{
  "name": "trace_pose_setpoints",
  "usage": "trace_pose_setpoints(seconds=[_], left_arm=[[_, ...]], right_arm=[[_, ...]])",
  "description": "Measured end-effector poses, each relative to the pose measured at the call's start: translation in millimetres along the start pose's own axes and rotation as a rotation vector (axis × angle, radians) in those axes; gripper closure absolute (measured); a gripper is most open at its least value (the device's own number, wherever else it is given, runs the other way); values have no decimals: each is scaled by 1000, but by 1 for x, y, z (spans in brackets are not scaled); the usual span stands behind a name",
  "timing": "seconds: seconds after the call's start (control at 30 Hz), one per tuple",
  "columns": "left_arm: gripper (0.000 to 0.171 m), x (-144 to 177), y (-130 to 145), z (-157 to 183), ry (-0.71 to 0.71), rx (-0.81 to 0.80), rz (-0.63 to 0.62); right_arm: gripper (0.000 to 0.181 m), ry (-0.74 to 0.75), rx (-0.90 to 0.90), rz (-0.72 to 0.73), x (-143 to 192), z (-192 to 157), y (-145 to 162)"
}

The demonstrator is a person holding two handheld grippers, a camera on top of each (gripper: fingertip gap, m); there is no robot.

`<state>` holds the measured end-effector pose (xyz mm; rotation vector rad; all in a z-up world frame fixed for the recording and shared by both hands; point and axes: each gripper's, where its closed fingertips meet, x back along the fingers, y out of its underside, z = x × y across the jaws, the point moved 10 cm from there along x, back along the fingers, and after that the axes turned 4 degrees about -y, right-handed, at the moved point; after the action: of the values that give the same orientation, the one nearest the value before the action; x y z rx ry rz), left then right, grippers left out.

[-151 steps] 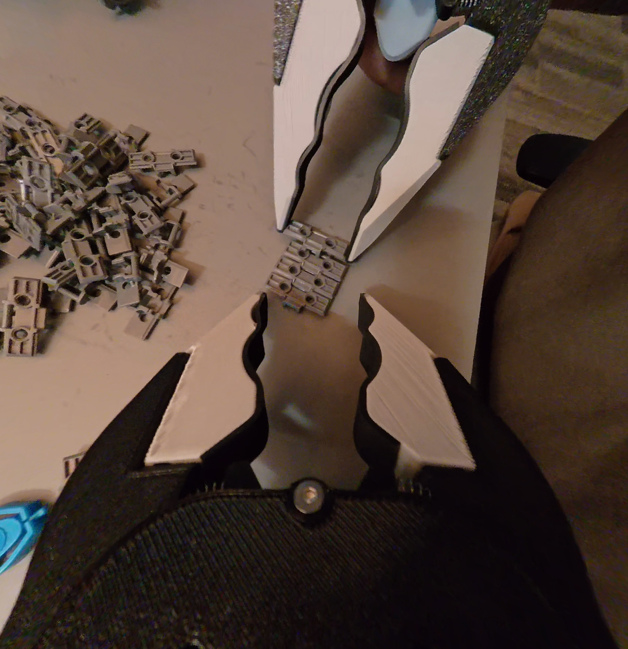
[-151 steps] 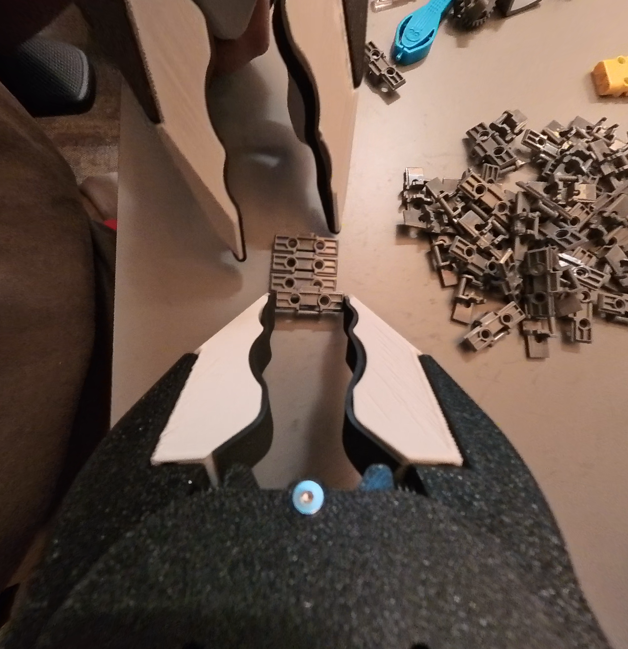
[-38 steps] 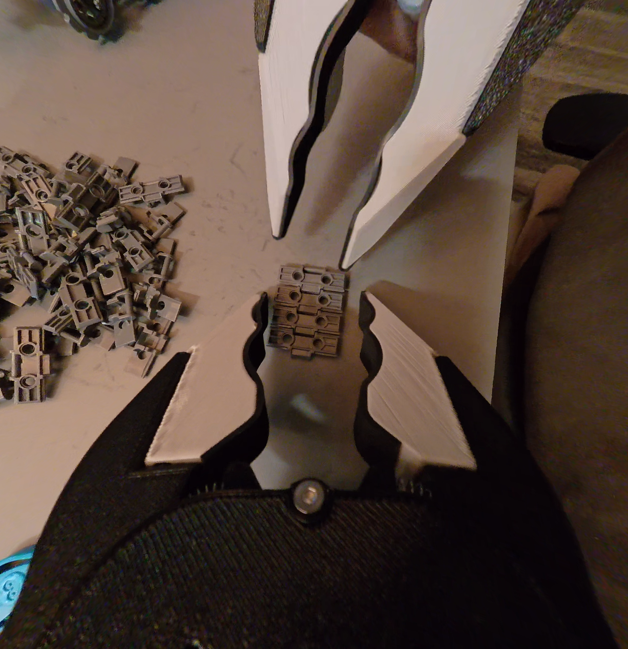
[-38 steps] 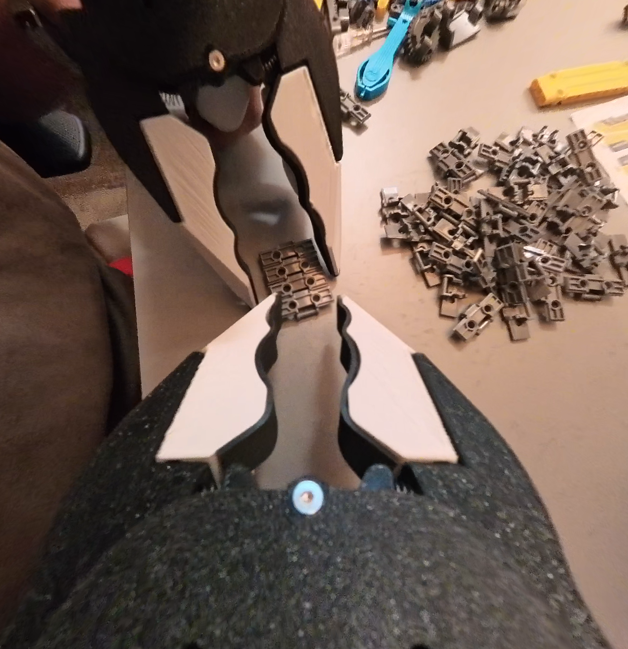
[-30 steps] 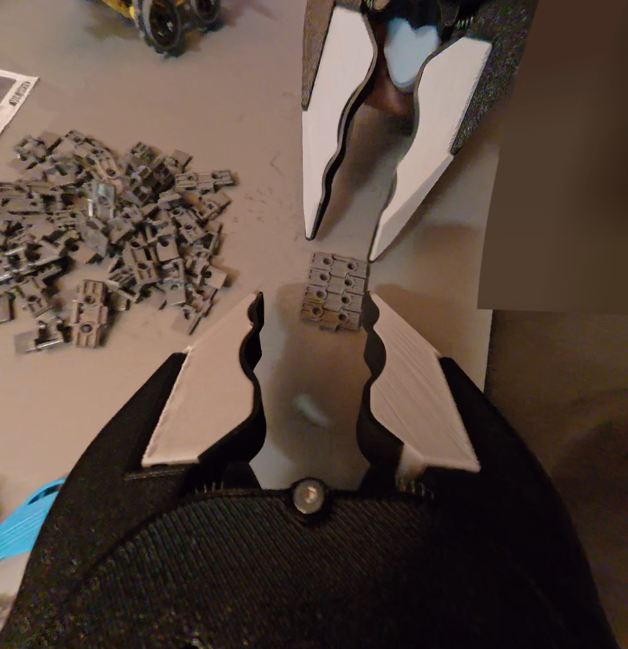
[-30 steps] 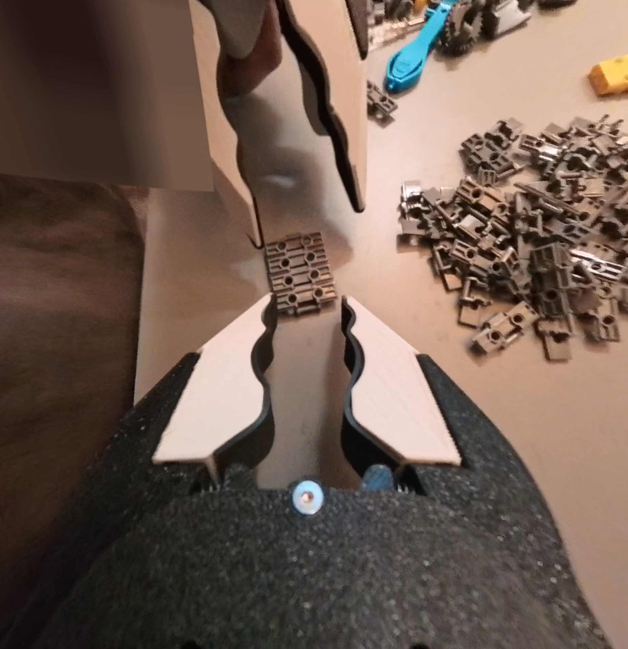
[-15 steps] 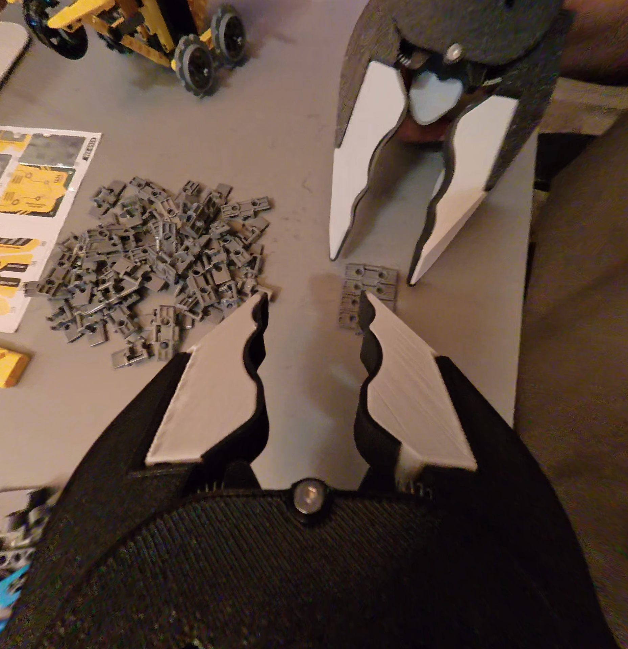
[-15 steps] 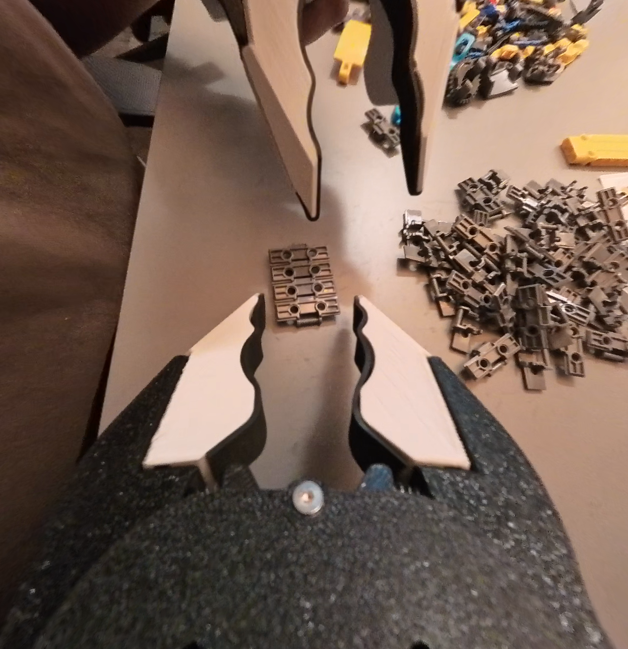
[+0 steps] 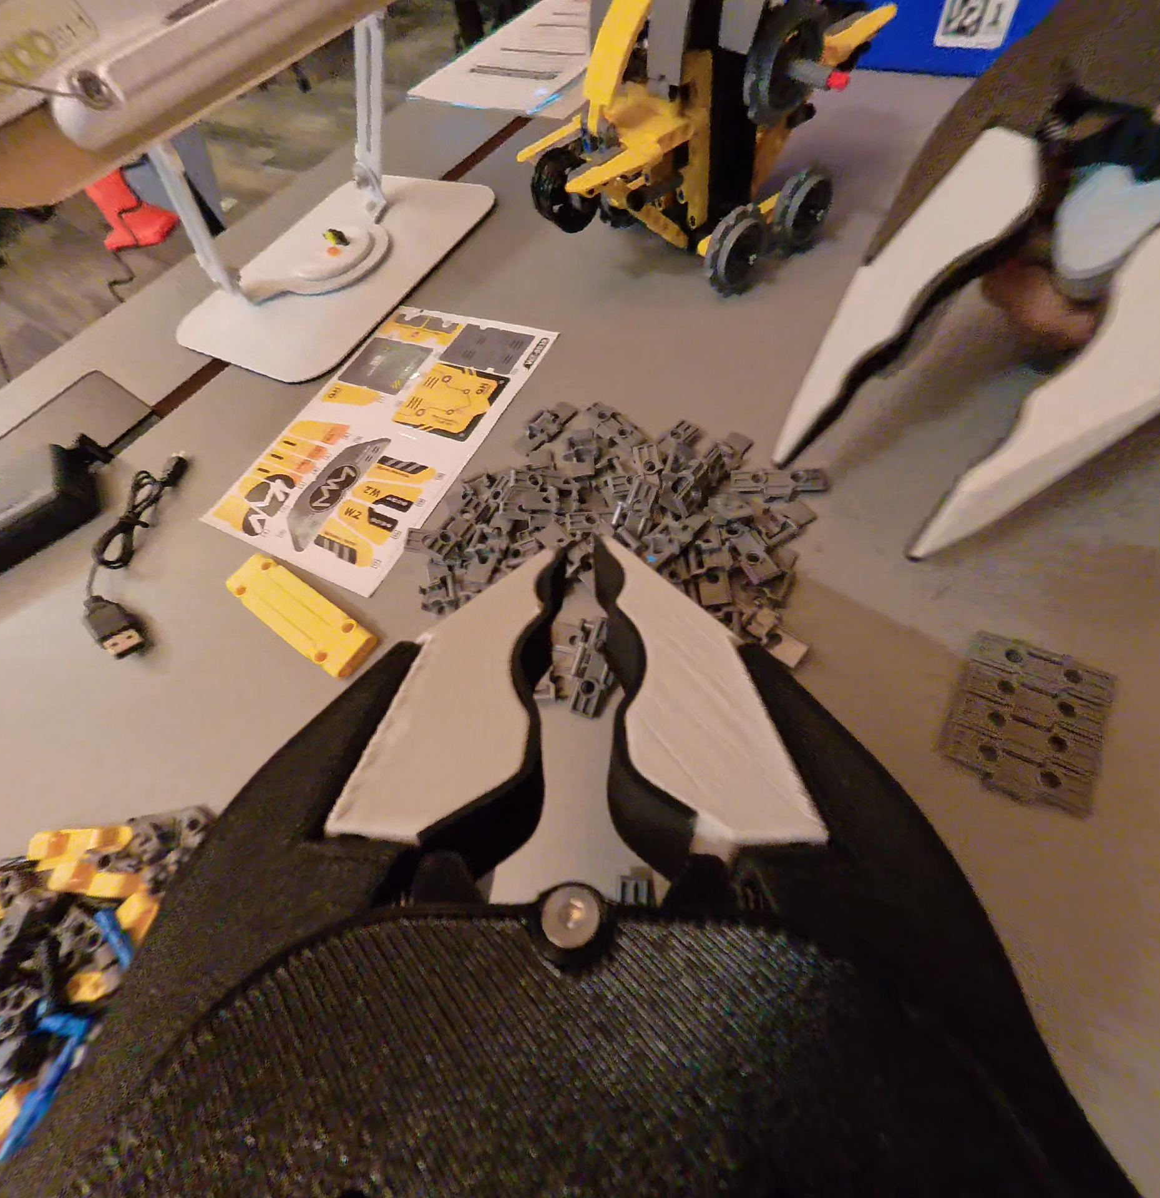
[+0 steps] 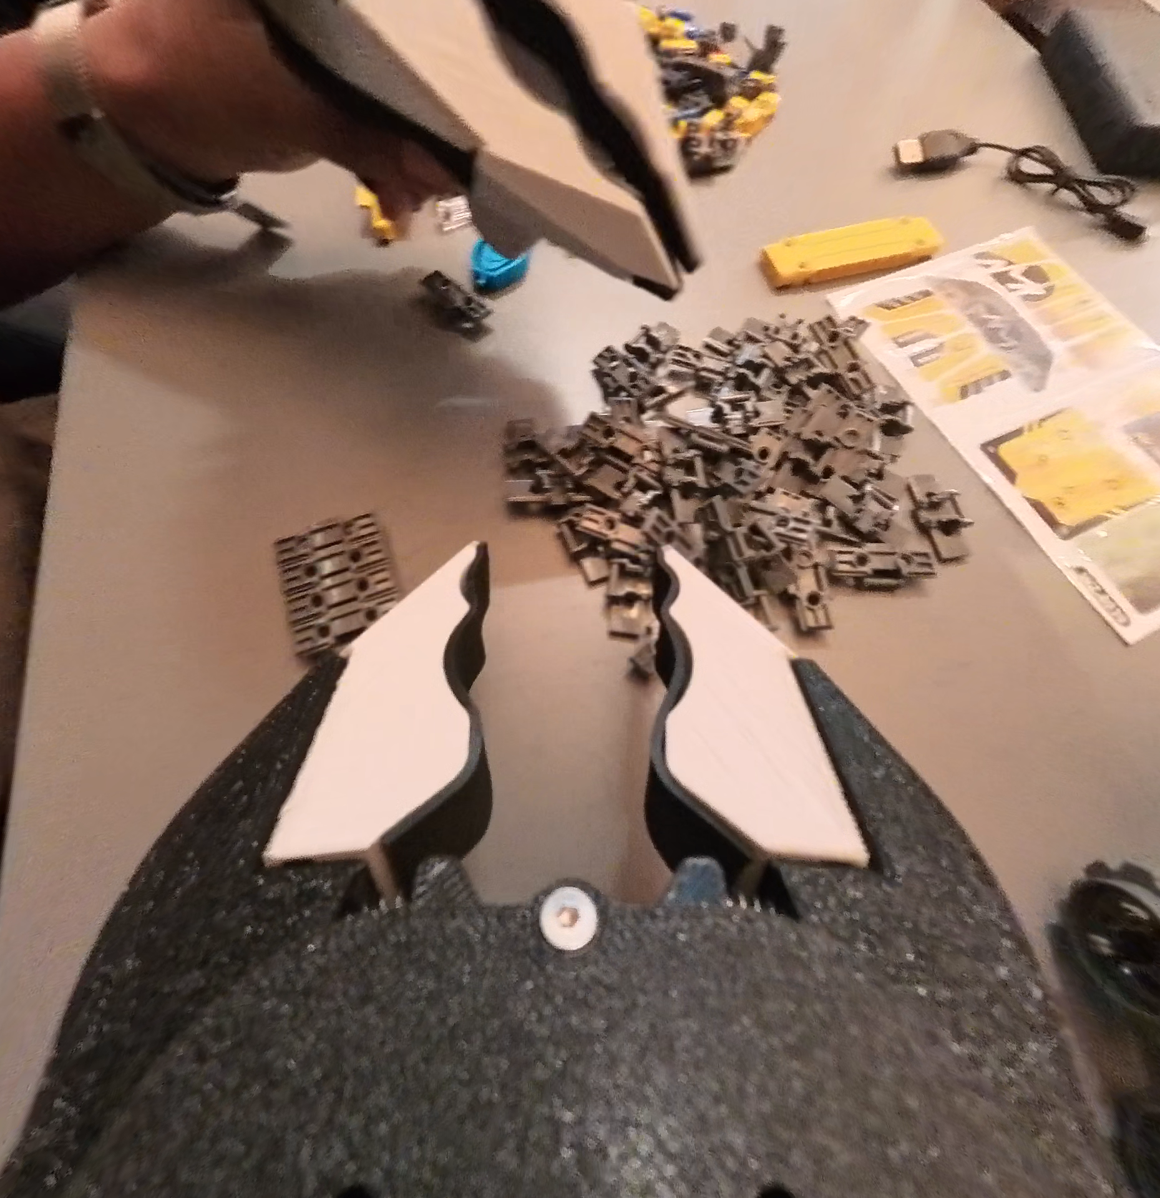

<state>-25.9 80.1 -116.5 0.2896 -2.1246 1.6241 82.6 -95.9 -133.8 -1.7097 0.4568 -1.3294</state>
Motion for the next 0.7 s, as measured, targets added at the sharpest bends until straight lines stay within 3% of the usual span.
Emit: trace_pose_setpoints(seconds=[0.13,0.33,0.47,0.7], left_arm=[[171,4,6,-2,59,31,32],[171,-6,1,9,229,34,-33],[167,-8,6,17,191,-55,-85],[154,-9,13,21,168,-46,-130]], right_arm=[[132,-39,-92,41,1,8,10],[132,-128,-211,99,6,13,12],[131,-137,-213,72,3,13,13],[131,-149,-221,66,2,10,12]])
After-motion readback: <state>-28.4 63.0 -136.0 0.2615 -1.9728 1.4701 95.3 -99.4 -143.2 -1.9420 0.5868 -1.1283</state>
